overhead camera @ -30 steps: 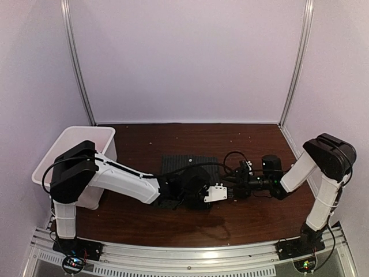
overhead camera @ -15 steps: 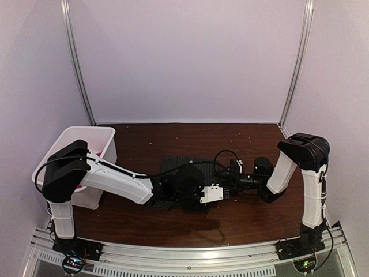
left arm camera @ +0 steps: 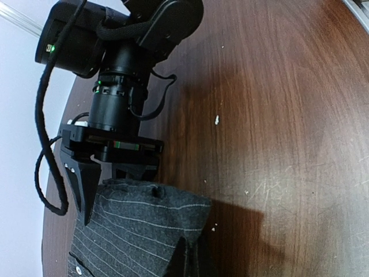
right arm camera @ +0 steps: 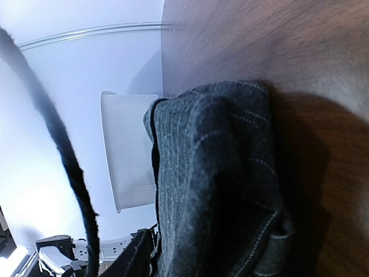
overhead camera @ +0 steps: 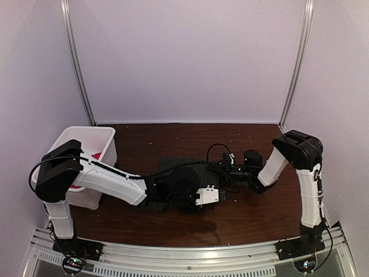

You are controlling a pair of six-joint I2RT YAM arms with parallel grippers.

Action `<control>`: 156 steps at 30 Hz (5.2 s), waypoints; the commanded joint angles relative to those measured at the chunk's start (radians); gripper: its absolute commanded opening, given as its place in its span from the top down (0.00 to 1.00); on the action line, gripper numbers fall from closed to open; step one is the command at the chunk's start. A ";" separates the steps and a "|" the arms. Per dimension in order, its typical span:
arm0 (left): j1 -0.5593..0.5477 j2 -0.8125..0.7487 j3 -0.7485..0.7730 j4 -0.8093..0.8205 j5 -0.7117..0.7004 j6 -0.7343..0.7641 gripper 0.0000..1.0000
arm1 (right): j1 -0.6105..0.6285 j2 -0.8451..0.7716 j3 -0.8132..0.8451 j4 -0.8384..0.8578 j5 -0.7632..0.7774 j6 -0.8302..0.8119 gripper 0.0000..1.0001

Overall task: Fold and stack the mixed laundry pile
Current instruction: Pick up the square-folded shirt from the center of the board, then turn over the square-folded shirt at the center of the board, then adjust the square-folded shirt at the center of the board, then move the square-folded shirt to the center of the board.

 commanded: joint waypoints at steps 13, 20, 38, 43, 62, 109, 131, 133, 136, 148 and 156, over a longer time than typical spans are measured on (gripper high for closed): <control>0.014 -0.103 -0.050 0.055 -0.072 -0.135 0.62 | -0.040 -0.043 0.101 -0.281 0.022 -0.144 1.00; 0.114 -0.299 -0.152 0.049 -0.009 -0.348 0.41 | -0.163 -0.280 0.144 -0.775 0.015 -0.541 1.00; 0.301 -0.604 -0.304 -0.053 -0.089 -0.568 0.25 | -0.322 -0.544 0.820 -1.844 0.807 -1.493 1.00; 0.330 -0.659 -0.301 -0.134 -0.137 -0.608 0.25 | -0.124 -0.368 0.928 -1.922 0.963 -1.606 1.00; 0.568 -0.895 -0.313 -0.386 -0.169 -0.931 0.20 | 0.591 -0.062 0.949 -1.962 0.969 -1.377 0.80; 0.480 -0.203 -0.052 -0.336 0.184 -0.879 0.33 | 0.046 -0.980 -0.132 -1.370 0.270 -0.987 0.28; 0.180 -0.350 -0.539 0.098 0.345 -1.252 0.33 | 0.142 -0.914 -0.404 -1.023 0.139 -1.002 0.37; 0.180 -0.324 -0.538 0.137 0.359 -1.257 0.35 | 0.159 -0.865 -0.391 -1.017 0.137 -1.017 0.40; 0.181 -0.277 -0.535 0.185 0.366 -1.276 0.43 | 0.182 -0.831 -0.371 -1.014 0.140 -1.020 0.49; 0.204 -0.319 -0.503 -0.089 0.211 -1.250 1.00 | 0.189 -0.790 -0.340 -1.277 0.156 -0.888 1.00; 0.204 -0.316 -0.461 -0.154 0.192 -1.187 0.74 | 0.191 -0.751 -0.271 -1.376 0.096 -0.932 0.74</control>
